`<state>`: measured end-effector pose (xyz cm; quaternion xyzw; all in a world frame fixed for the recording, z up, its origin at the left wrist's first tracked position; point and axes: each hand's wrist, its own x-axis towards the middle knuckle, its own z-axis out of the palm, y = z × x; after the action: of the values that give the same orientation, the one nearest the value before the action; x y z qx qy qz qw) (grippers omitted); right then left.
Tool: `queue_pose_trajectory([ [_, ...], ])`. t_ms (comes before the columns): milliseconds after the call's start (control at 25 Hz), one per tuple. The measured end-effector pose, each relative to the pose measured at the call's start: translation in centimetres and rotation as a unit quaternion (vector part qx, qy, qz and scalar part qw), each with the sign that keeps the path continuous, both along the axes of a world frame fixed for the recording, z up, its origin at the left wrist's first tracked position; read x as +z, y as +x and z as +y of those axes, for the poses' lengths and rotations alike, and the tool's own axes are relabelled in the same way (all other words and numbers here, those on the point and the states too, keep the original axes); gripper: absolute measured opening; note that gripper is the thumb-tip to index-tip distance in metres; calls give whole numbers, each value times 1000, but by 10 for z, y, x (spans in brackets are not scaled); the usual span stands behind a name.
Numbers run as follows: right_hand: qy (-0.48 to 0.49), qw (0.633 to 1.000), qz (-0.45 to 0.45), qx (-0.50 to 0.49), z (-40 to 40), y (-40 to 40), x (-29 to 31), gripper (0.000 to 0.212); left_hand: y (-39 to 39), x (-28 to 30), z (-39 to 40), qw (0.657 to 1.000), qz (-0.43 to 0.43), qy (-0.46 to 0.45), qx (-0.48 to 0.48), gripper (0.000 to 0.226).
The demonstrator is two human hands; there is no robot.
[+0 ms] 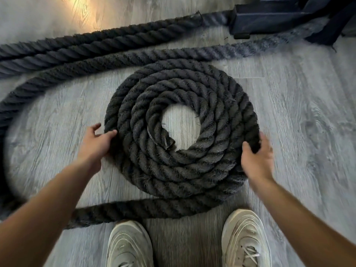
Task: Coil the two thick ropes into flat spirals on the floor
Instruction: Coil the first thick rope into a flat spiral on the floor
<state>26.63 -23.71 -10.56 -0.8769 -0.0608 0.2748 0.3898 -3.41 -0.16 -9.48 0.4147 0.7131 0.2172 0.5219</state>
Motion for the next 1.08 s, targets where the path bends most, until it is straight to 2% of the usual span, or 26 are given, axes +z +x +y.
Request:
queue_pose_trajectory([
  [160,-66,997,25,17,-36,-41,-3,71,16,-4,48,997,21,22,-72,56],
  [280,-86,995,-3,53,-32,-29,-6,70,14,-13,51,996,51,27,-74,59],
  [440,-62,993,-31,92,2,27,-8,51,1,-7,16,999,16,-28,-35,63],
  [520,-49,995,-47,75,29,60,0,35,-4,-7,-25,999,-7,-51,-3,57],
  [560,-46,996,-51,58,43,75,3,35,-5,-9,-48,998,-14,-64,6,52],
  [640,-58,996,-52,32,63,97,5,46,-4,-9,-83,995,-39,-94,24,49],
  [720,-53,997,-52,18,71,98,2,50,-3,-6,-92,992,-57,-101,47,58],
  [800,-27,998,-48,17,59,77,1,45,-5,-5,-70,994,-53,-65,75,73],
  [880,-25,998,-53,25,29,43,-4,49,-9,-5,-30,996,-38,-23,81,73],
  [960,-43,997,-57,32,-8,5,-4,60,-5,-3,12,999,-16,1,36,66],
  [1080,-41,998,2,53,-42,-34,-5,73,10,-5,50,999,18,13,-46,57],
])
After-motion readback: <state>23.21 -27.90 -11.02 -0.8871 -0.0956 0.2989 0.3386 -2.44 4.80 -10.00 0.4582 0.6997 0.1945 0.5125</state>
